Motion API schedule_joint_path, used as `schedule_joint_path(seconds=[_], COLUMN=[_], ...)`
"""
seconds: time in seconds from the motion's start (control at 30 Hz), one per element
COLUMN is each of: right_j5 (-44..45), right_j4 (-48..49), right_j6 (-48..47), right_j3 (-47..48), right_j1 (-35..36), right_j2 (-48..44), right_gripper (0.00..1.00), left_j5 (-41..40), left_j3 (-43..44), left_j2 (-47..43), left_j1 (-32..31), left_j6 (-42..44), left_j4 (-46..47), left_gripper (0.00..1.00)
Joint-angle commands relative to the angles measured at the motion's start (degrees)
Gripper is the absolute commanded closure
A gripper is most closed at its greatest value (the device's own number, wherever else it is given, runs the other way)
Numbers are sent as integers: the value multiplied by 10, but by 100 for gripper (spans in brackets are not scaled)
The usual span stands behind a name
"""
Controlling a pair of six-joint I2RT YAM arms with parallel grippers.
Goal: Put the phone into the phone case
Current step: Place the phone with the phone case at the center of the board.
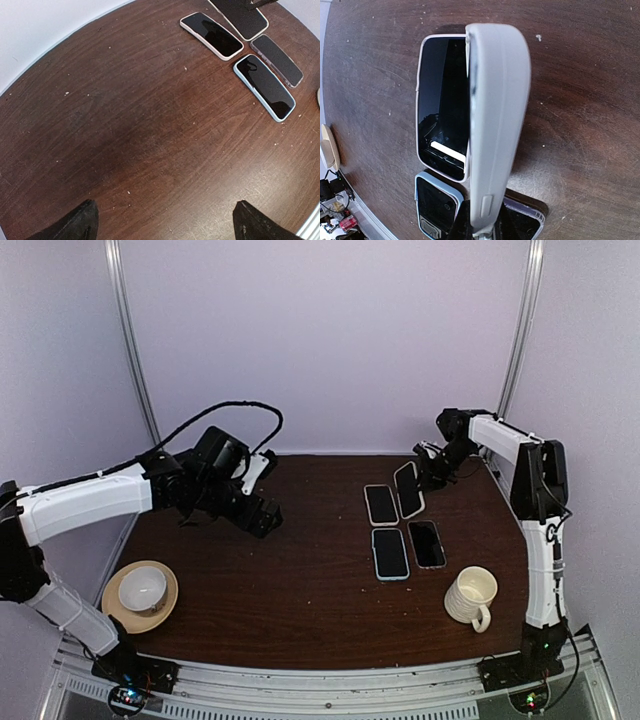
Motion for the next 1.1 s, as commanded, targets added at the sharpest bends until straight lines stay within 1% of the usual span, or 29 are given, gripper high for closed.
schedule_joint_path(seconds=[0.0, 0.2, 0.27, 0.37, 0.47, 0.5, 0.57, 0.6, 0.8, 0.9, 1.0, 1.07], right_j5=[-37, -38, -43, -17, -14, -10, 4, 6, 16, 28, 41, 43], right_j4=[-26, -49, -39, -33, -16, -10, 4, 10, 57, 45, 39, 44], right_j6=[-16, -50, -46, -42, -30, -25, -1, 3, 23, 29, 38, 43], right_j3=[39, 59, 60, 65, 65, 64, 62, 59, 36, 49, 36, 22], right_j1=[-13, -23, -28, -33, -39, -42, -43, -43, -44, -44, -44, -44], right_j2=[23, 72, 84, 98, 109, 113, 119, 122, 124, 130, 121, 112], right_gripper=[100, 100, 100, 100, 100, 99, 92, 90, 87, 83, 78, 72], left_j5=[2, 10, 14, 18, 20, 20, 24, 26, 30, 33, 31, 30], left_j3=[26, 38, 43, 50, 52, 54, 57, 59, 63, 65, 64, 64], left_j2=[19, 40, 46, 53, 59, 61, 68, 71, 80, 82, 80, 80], left_j1=[7, 12, 13, 14, 15, 15, 14, 14, 16, 18, 19, 20], left_j6=[18, 18, 17, 18, 16, 16, 15, 15, 13, 13, 13, 13], left_j4=[-1, -1, -1, -2, -2, -2, -2, -2, -2, -3, -4, -5], left_gripper=[2, 3, 2, 3, 2, 2, 3, 2, 2, 3, 3, 3])
